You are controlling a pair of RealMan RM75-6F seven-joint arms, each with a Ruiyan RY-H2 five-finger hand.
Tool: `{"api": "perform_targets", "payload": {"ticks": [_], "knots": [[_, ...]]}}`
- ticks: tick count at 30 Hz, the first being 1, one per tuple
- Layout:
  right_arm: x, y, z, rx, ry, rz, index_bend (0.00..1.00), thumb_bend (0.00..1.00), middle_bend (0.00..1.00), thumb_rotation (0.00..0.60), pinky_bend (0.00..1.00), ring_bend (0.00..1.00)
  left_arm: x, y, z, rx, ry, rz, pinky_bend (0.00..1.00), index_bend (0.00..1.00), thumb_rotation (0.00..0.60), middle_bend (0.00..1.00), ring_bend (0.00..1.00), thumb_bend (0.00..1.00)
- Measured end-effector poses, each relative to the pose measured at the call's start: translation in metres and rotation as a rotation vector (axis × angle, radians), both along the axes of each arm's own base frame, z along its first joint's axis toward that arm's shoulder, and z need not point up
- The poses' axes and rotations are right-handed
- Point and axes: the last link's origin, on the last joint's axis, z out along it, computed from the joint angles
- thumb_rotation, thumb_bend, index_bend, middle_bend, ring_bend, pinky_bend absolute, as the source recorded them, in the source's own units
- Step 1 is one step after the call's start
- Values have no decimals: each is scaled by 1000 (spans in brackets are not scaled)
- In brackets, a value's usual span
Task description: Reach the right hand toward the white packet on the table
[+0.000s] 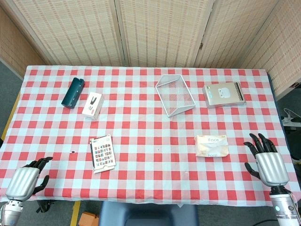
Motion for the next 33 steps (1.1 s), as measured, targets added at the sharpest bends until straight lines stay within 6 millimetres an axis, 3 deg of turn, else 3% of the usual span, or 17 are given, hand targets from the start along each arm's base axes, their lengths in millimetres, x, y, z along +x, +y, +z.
{"api": "perform_targets", "payload": {"ticks": [9,18,24,33], "knots": [[0,1,0,5,5,-4,255,210,111,600,169,4,1,-1,1,3,-4,-9,553,224,600,296,337,464],[-9,-6,-9,-6,41,10,302,210,225,600,555,120,4,-1,3,9,-19,-15,553,224,600,306,337,464],[-15,-22,-26,-26,56,30,306,209,278,600,605,154,1,-1,4,5,-32,-2,554,226,600,321,337,465],[-17,-62,-64,45,42,-2,332,210,340,600,661,210,2,0,4,5,-36,-6,554,226,600,323,340,464]]}}
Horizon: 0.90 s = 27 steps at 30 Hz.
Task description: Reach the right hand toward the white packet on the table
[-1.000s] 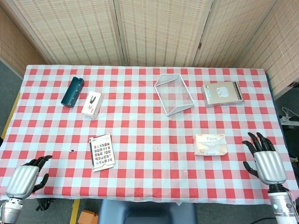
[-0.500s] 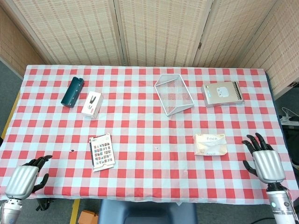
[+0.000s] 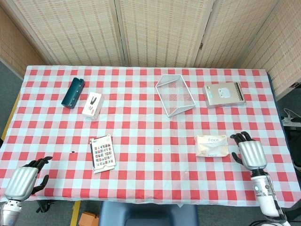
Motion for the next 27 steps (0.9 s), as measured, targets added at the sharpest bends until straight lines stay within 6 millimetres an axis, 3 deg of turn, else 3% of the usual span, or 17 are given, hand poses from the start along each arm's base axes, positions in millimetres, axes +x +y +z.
{"api": "perform_targets", "payload": {"ticks": [7,12,17,20,25,27], "knots": [[7,-11,-19,4,-52,16,416,209,426,600,733,298,-1,0,0,-3,-2,3,554,226,600,323,340,465],[14,-14,-21,-9,-71,50,433,210,446,600,750,321,0,0,-1,-5,-3,1,554,226,600,323,340,464],[16,-18,-22,-24,-65,71,521,236,511,600,804,390,0,0,-1,-7,-2,1,554,226,600,323,340,465],[13,-21,-26,-20,-51,68,589,355,537,600,830,417,0,1,-1,-7,-3,1,555,226,600,323,340,464],[10,-27,-31,-21,-26,71,773,658,565,600,871,458,-1,1,-1,-7,-4,2,554,226,600,322,340,464],[11,-28,-31,-30,-22,79,815,720,571,600,876,465,-1,1,-1,-7,-4,1,555,226,600,323,340,465]]}}
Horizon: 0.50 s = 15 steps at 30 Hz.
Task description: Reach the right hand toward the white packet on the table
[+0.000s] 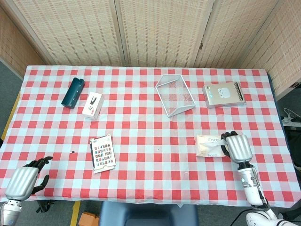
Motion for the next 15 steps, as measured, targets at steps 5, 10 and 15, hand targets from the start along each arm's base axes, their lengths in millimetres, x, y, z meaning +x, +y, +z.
{"api": "perform_targets", "payload": {"ticks": [5,10,15], "knots": [[7,-2,6,-31,-5,33,831,747,571,600,878,465,0,-1,0,-1,-1,-2,554,227,600,323,340,464],[22,-8,20,-62,-25,67,834,748,571,600,878,465,1,-1,0,-1,-2,-5,555,226,600,323,340,465],[50,-21,44,-111,-49,109,836,749,571,600,878,466,2,-1,-1,-5,1,-6,554,226,600,323,341,465]]}}
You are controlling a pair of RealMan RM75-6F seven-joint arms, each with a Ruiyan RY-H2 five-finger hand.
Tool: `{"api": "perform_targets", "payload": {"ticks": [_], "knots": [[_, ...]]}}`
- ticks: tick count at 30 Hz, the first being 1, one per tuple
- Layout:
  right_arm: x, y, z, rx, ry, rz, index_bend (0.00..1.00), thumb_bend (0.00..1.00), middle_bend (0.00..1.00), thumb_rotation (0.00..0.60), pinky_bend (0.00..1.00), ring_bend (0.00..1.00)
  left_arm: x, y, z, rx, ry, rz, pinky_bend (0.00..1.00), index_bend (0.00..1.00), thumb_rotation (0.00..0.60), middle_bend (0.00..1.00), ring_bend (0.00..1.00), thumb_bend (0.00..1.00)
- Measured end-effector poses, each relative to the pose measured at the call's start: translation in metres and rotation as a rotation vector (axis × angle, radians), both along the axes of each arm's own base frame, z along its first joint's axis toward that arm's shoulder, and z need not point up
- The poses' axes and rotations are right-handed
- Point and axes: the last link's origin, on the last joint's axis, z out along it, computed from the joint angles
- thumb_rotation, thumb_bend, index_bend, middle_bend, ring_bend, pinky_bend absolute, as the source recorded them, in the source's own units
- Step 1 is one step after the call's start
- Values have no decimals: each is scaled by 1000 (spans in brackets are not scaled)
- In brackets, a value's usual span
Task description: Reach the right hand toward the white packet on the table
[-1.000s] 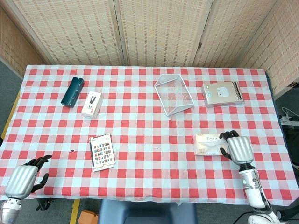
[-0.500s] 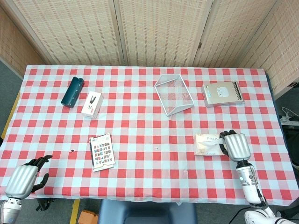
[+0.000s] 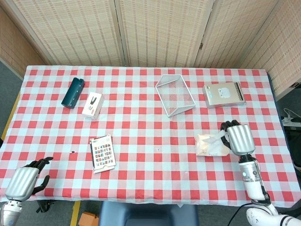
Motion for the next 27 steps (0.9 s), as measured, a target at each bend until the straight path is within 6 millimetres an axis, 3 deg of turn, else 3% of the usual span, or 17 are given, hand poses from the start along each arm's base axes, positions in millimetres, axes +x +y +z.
{"api": "perform_targets", "payload": {"ticks": [5,13,22,27], "knots": [[28,-28,35,-91,1,-7,838,750,572,600,878,467,1,-1,0,-1,0,-3,555,226,600,323,341,465],[26,-83,68,-198,165,-124,838,751,572,600,878,467,1,0,-2,-7,2,-2,554,226,600,323,341,465],[20,-124,77,-262,333,-99,838,752,573,600,878,467,1,0,-3,-10,6,-4,554,226,600,324,342,466],[24,-128,67,-234,334,-81,838,752,573,600,878,467,-2,1,-2,-7,2,9,554,226,600,323,342,465]]}}
